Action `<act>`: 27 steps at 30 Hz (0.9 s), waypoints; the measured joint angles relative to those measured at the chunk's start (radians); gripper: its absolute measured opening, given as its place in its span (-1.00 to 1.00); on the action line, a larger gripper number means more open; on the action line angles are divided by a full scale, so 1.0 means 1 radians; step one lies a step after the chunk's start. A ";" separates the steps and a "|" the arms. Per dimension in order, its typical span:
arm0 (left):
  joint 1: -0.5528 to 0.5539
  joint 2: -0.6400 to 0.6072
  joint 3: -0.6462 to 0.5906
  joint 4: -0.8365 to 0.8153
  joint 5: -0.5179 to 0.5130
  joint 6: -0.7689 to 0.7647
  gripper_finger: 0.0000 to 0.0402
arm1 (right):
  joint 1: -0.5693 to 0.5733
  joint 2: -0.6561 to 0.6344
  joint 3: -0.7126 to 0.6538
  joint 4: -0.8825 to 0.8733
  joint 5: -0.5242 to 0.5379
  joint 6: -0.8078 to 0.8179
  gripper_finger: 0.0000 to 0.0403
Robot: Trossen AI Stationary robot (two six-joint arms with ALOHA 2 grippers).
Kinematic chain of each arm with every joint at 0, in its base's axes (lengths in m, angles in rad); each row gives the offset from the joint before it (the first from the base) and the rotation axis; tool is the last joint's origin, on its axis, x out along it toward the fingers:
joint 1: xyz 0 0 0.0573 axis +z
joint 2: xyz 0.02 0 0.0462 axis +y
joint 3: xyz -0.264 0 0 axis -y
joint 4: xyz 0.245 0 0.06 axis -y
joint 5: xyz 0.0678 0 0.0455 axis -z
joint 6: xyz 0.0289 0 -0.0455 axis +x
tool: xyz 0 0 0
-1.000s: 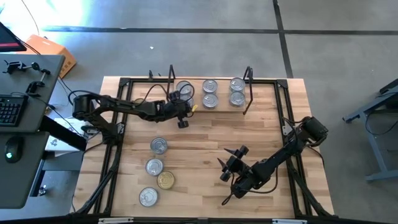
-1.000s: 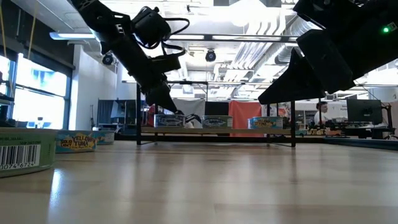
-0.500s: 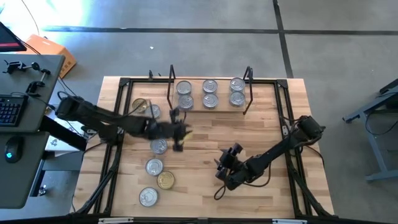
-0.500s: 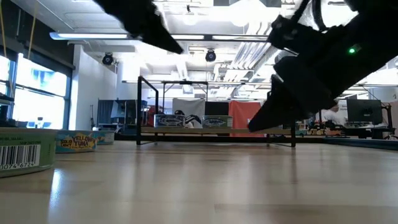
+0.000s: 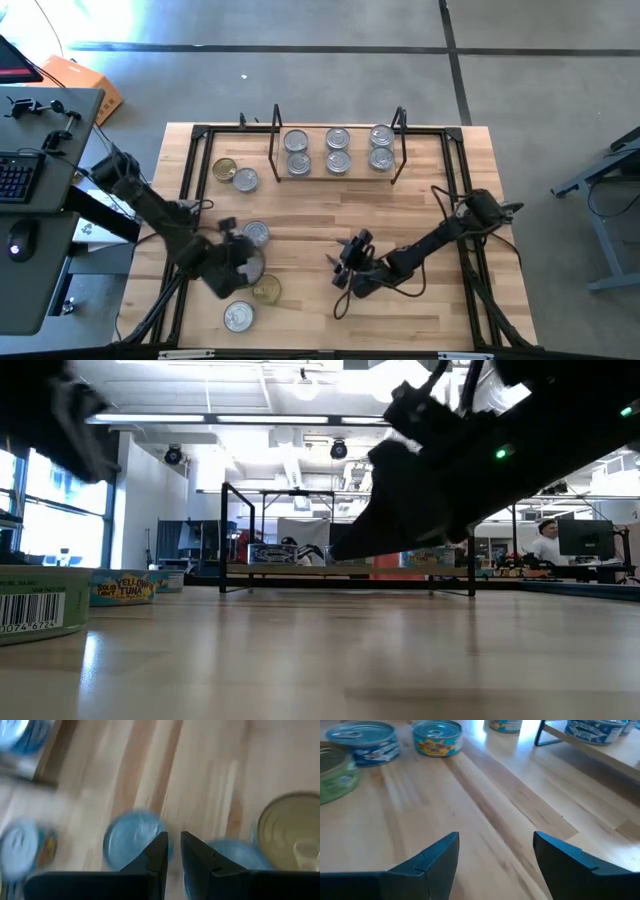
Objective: Stack canned seafood by type on shelf
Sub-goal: Stack the yellow and blue tuna can on top of the yellow and blue tuna can on the shelf
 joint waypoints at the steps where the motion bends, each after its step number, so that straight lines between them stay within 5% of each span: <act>1: -0.027 0.004 0.000 -0.043 -0.011 -0.081 -0.79 | -0.009 0.004 0.000 0.001 -0.001 0.010 0.23; 5: -0.083 0.015 -0.041 -0.089 -0.105 -0.288 -0.80 | -0.032 0.007 0.000 0.007 -0.042 0.048 0.23; 12: 0.053 0.016 -0.214 0.067 -0.105 -0.326 -0.84 | -0.001 -0.026 0.000 0.040 -0.056 -0.033 0.23; 18: 0.204 0.016 -0.339 0.470 -0.042 -0.006 -0.93 | 0.082 -0.190 0.000 -0.055 0.033 -0.156 0.23; 24: 0.302 0.048 -0.422 1.206 0.171 0.436 -1.00 | 0.109 -0.264 0.001 -0.023 0.069 -0.308 0.23; 27: 0.294 0.072 -0.400 1.365 0.183 0.606 -1.00 | 0.089 -0.260 0.000 -0.013 0.055 -0.297 0.23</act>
